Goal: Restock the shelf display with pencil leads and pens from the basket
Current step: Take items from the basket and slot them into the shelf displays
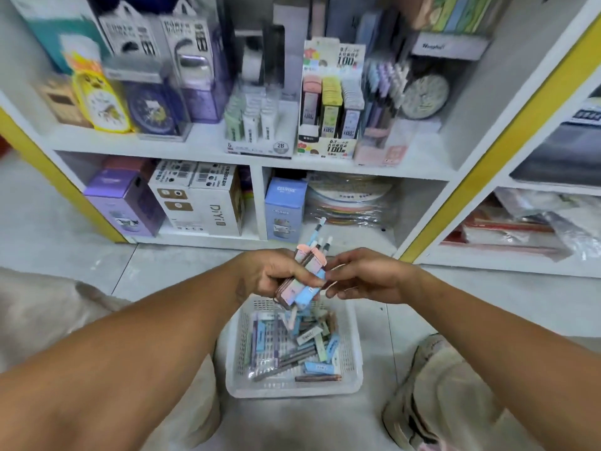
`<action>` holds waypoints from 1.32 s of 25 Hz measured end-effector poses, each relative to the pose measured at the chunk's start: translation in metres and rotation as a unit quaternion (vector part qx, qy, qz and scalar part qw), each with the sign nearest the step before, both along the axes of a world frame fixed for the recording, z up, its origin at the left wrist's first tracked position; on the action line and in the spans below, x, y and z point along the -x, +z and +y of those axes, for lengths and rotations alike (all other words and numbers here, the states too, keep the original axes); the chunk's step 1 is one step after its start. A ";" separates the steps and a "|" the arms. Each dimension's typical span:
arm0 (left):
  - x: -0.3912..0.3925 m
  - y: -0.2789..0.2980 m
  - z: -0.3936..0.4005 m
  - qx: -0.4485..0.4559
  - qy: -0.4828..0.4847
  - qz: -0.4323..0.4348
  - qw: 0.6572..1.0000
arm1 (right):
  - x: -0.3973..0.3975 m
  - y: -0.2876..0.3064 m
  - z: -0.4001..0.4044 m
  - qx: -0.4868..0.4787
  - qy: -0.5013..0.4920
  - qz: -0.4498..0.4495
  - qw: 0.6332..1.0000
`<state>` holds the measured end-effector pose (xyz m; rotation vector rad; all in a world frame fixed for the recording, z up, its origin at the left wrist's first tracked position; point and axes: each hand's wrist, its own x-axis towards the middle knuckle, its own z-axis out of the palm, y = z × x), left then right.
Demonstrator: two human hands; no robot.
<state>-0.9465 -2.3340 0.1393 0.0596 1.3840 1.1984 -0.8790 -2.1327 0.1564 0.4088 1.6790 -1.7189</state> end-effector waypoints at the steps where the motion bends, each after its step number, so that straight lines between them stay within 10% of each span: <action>1: 0.002 0.016 0.005 -0.018 0.008 0.015 1.000 | 0.000 0.016 0.002 0.003 -0.017 0.019 1.000; 14: 0.043 0.171 0.040 -0.093 0.170 0.065 0.979 | 0.036 0.162 0.029 0.033 -0.246 0.245 0.937; 33: 0.119 0.212 0.007 -0.074 0.361 0.206 0.906 | 0.125 0.194 0.008 -0.063 -0.008 0.411 0.910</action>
